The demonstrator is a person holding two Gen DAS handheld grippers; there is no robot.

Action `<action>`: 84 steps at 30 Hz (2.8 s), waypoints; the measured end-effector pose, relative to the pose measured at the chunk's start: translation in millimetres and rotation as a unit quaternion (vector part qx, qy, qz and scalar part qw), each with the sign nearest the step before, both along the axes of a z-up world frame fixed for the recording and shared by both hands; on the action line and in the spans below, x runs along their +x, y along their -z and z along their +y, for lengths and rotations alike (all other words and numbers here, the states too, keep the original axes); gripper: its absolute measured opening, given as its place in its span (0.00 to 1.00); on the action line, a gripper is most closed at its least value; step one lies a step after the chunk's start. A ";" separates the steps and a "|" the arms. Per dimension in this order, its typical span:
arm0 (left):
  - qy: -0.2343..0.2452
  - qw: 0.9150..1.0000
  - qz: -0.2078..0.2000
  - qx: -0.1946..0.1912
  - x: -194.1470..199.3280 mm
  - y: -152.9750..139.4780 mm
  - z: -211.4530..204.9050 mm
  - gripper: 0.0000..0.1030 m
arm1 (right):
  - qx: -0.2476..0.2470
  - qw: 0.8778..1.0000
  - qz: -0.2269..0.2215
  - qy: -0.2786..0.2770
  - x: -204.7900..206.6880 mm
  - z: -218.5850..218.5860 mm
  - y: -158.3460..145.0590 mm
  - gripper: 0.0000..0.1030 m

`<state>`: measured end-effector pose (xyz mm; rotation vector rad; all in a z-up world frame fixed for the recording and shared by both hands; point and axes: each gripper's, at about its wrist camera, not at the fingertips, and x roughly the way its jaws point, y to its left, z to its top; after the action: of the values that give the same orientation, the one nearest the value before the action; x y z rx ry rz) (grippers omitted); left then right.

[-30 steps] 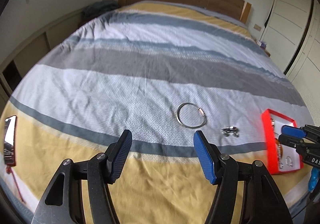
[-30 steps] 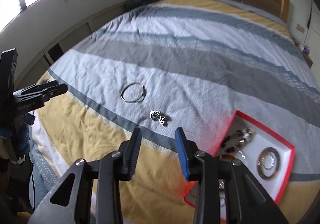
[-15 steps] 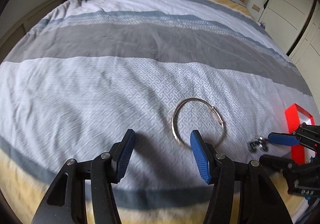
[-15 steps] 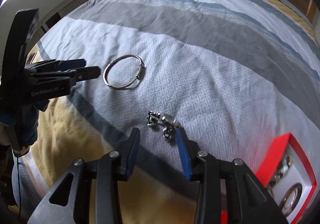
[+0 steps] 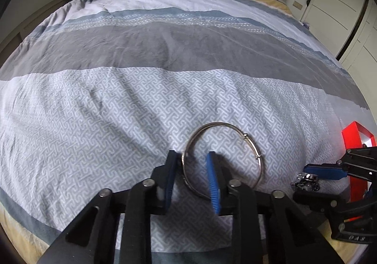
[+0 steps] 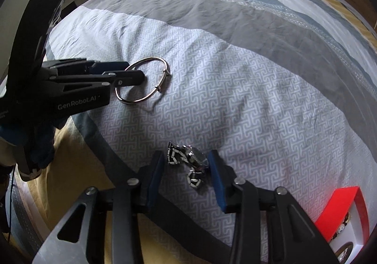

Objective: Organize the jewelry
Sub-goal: 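Grasp the silver bangle with the left tool while the right tool grasps the silver charm, then carry the bangle and charm into the red box and open both tools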

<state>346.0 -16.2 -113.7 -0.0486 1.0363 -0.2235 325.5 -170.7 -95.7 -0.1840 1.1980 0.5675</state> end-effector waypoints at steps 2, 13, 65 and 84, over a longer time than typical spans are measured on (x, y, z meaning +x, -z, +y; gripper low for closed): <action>-0.002 1.000 0.002 -0.005 -0.3 0.5 -2.4 0.16 | 0.005 1.000 0.007 0.007 2.7 -1.2 0.8 0.24; -0.002 1.000 -0.003 -0.002 -8.1 -8.7 -12.3 0.04 | 0.037 0.999 -0.009 0.035 -10.0 -15.6 -12.6 0.20; 0.201 0.978 -0.031 0.051 -146.4 -77.6 -262.6 0.04 | 0.018 0.975 -0.050 0.217 -154.7 -268.6 -50.3 0.20; 0.192 0.978 0.016 0.078 -134.1 -38.0 -278.5 0.05 | -0.011 0.976 -0.008 0.216 -139.9 -267.9 -15.5 0.21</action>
<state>211.9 -294.7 -75.7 0.2937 1.0876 -0.4912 185.6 -438.7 -80.2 0.0558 1.1841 0.1715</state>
